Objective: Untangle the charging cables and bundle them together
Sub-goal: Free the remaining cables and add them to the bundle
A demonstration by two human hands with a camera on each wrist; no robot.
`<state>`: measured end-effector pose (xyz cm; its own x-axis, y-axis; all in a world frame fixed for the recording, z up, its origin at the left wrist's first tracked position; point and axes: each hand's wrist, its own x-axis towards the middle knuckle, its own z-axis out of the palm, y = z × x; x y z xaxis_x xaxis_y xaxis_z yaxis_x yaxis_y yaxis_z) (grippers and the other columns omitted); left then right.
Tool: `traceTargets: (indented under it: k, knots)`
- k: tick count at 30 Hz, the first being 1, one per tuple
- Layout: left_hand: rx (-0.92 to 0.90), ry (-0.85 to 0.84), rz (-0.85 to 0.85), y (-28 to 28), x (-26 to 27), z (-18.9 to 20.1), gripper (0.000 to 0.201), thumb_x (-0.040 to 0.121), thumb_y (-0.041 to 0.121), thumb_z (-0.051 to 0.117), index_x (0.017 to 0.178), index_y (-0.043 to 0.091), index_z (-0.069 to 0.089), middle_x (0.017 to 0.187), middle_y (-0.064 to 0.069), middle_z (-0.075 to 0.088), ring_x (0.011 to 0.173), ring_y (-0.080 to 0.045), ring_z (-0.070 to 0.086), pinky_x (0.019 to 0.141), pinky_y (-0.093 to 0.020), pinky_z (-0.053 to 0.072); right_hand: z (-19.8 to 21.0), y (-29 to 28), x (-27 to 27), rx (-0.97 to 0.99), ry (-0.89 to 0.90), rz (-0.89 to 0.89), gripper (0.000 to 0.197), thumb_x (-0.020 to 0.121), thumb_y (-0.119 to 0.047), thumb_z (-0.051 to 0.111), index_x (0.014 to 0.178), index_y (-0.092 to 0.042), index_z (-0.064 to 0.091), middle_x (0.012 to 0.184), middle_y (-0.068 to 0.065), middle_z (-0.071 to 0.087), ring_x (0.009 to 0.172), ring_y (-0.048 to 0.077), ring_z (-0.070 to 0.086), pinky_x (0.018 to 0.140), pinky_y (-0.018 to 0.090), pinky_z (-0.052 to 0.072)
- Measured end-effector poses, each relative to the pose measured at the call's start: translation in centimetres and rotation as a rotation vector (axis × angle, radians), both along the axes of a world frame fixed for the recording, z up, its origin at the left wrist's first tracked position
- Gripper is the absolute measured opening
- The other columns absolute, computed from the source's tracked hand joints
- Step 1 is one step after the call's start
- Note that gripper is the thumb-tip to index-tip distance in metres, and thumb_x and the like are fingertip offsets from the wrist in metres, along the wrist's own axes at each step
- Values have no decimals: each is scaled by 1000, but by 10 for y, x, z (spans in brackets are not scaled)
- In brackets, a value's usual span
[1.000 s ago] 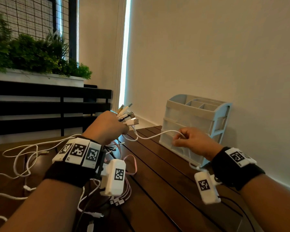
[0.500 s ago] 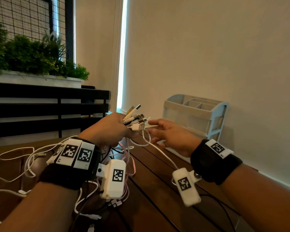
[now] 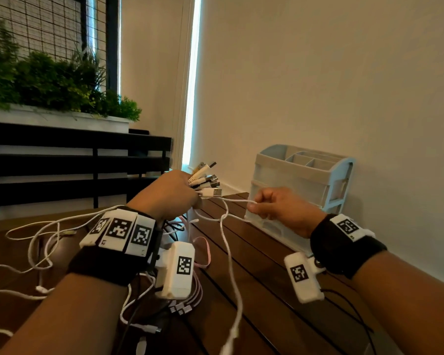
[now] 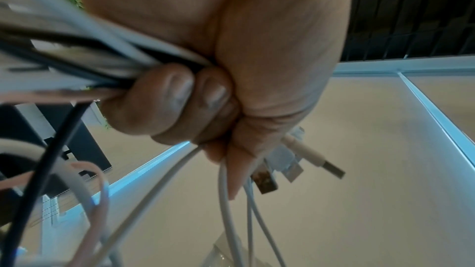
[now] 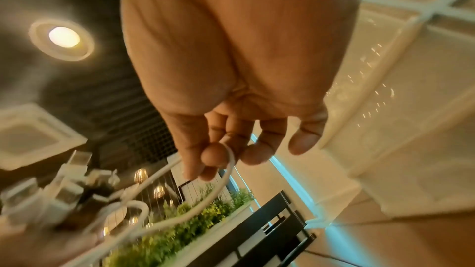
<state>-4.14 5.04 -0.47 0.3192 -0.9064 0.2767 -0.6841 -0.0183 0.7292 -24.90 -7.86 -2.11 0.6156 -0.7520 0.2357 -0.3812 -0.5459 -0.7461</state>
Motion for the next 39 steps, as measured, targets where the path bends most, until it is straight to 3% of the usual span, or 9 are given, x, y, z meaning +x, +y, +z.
traceTargets:
  k: [5, 9, 12, 19, 23, 27, 32, 37, 39]
  knots:
    - [44, -69, 2, -5, -8, -3, 9, 79, 13, 70, 78, 16, 62, 79, -6, 64, 69, -19, 59, 57, -27, 41, -1, -10, -6, -458, 376, -119, 12, 88, -30, 65, 78, -24, 63, 71, -7, 58, 68, 11, 53, 67, 29, 42]
    - [44, -61, 13, -3, -5, -1, 6, 80, 12, 70, 80, 13, 64, 79, -7, 63, 69, -18, 59, 56, -27, 40, -3, -15, -10, -711, 512, -154, 11, 91, -28, 59, 81, -26, 58, 72, -10, 55, 71, 11, 50, 64, 26, 33]
    - [3, -1, 67, 2, 7, 5, 9, 76, 10, 73, 80, 6, 66, 75, -12, 64, 63, -23, 57, 54, -28, 41, -6, -33, -27, -586, 533, -247, 17, 94, -27, 54, 79, -21, 60, 71, -7, 56, 70, 14, 54, 66, 28, 37]
    - [-62, 92, 115, 7, 19, 7, 13, 77, 14, 76, 75, 9, 65, 68, -10, 60, 58, -22, 53, 53, -27, 36, -16, -42, -56, -96, 134, -386, 18, 94, -13, 58, 76, -11, 61, 61, 6, 58, 49, 13, 50, 45, 22, 42]
    - [-34, 78, 41, 1, 8, 0, 18, 75, 22, 80, 82, 11, 68, 72, -8, 65, 63, -21, 58, 55, -27, 42, -11, -28, -45, -156, 194, -336, 7, 92, -15, 60, 88, -10, 62, 71, 8, 62, 56, 15, 57, 48, 22, 45]
    - [-56, 70, 66, 3, 7, 0, 21, 80, 31, 76, 77, 13, 66, 67, -7, 61, 61, -20, 56, 54, -27, 39, -3, -22, -34, -187, 195, -345, 8, 90, -10, 62, 82, -9, 63, 73, 9, 67, 62, 18, 67, 58, 26, 54]
    - [-194, 192, 186, 14, 20, 10, 32, 85, 31, 72, 63, 15, 56, 56, -5, 52, 52, -17, 48, 47, -26, 32, -8, -30, -49, -333, 536, -506, 15, 82, -6, 63, 69, -12, 67, 71, 6, 67, 71, 19, 64, 64, 26, 49]
    - [-150, 149, 122, 12, 18, 8, 27, 84, 30, 72, 67, 13, 60, 60, -5, 55, 54, -16, 49, 49, -26, 32, -17, -32, -54, -347, 674, -568, 28, 86, -6, 51, 110, -7, 67, 104, 11, 66, 95, 25, 63, 83, 33, 53]
    - [-111, 122, 59, 6, 11, 4, 20, 82, 30, 74, 73, 15, 64, 65, -4, 59, 57, -16, 51, 51, -26, 34, -10, -24, -42, -431, 515, -515, 33, 86, -9, 54, 117, -16, 61, 93, 0, 62, 85, 16, 59, 75, 29, 48]
